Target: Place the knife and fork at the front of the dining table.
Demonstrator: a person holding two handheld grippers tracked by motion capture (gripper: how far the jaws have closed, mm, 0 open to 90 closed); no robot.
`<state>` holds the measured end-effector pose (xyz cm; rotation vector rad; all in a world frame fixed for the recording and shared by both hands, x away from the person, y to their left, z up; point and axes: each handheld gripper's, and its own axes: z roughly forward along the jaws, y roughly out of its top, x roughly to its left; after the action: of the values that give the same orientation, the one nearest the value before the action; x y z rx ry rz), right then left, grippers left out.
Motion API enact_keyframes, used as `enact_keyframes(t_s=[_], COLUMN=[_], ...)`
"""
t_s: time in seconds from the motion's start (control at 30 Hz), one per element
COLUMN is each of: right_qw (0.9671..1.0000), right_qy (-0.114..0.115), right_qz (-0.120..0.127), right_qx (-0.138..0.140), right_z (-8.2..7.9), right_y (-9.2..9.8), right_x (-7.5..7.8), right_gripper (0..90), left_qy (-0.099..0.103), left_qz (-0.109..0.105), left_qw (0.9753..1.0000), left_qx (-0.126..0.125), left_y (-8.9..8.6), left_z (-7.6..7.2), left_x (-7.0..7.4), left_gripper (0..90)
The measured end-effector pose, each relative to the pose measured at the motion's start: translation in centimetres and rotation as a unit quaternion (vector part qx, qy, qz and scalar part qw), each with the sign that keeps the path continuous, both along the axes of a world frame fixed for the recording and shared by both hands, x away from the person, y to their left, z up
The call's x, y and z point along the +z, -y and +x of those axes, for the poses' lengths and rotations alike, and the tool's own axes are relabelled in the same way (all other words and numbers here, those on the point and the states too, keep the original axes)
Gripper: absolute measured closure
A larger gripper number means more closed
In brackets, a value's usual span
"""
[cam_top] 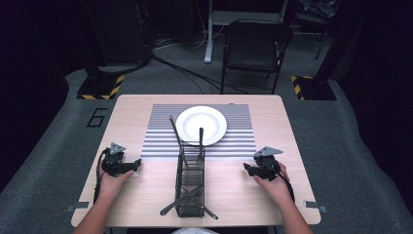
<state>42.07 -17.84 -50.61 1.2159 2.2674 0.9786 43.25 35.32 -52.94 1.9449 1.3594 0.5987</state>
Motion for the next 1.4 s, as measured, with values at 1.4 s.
enact_keyframes(t_s=[1.4], right_qw=[0.9938], right_qy=[0.000], right_qz=[0.039], right_qx=[0.104], right_z=[0.1], right_y=[-7.0], right_x=[9.3], right_gripper=[52.7], left_qy=[-0.001], left_qz=[0.003], left_qw=[0.9999], left_qx=[-0.010], left_y=[0.1], left_z=[-0.1], left_x=[0.0], left_gripper=[14.7])
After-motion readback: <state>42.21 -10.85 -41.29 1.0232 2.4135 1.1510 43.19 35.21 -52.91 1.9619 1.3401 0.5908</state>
